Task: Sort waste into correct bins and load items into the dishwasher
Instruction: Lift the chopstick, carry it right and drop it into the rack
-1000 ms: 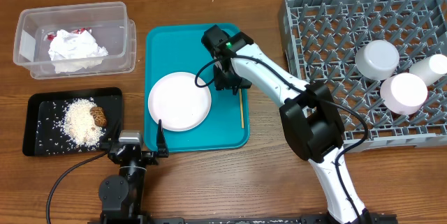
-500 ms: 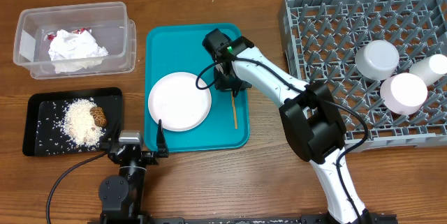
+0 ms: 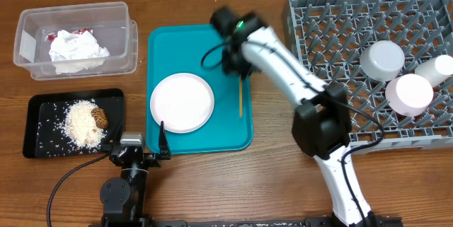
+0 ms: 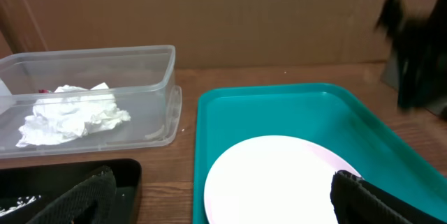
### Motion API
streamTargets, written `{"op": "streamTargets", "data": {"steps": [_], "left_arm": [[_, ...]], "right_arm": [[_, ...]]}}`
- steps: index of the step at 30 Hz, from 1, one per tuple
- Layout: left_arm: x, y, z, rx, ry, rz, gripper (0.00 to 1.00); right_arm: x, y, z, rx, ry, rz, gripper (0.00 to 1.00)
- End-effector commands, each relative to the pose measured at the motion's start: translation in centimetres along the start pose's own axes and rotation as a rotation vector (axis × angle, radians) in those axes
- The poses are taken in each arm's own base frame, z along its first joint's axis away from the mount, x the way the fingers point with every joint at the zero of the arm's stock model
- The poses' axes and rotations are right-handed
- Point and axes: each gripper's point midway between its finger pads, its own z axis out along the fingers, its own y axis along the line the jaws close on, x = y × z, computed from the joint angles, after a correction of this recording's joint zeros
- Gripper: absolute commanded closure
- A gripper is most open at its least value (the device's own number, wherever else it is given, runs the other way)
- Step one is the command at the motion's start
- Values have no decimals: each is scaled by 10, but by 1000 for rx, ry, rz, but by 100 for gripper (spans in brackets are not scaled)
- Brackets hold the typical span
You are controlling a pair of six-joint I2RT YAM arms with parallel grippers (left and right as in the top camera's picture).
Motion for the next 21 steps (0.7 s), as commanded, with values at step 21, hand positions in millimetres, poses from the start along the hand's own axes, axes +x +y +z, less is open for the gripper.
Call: {"op": "streamTargets", "data": {"steps": [21], "left_arm": [[0,3,0,-16,-8,-6,0]], "right_arm": [[-106,-207,-92,-189,-186,86,96]]}}
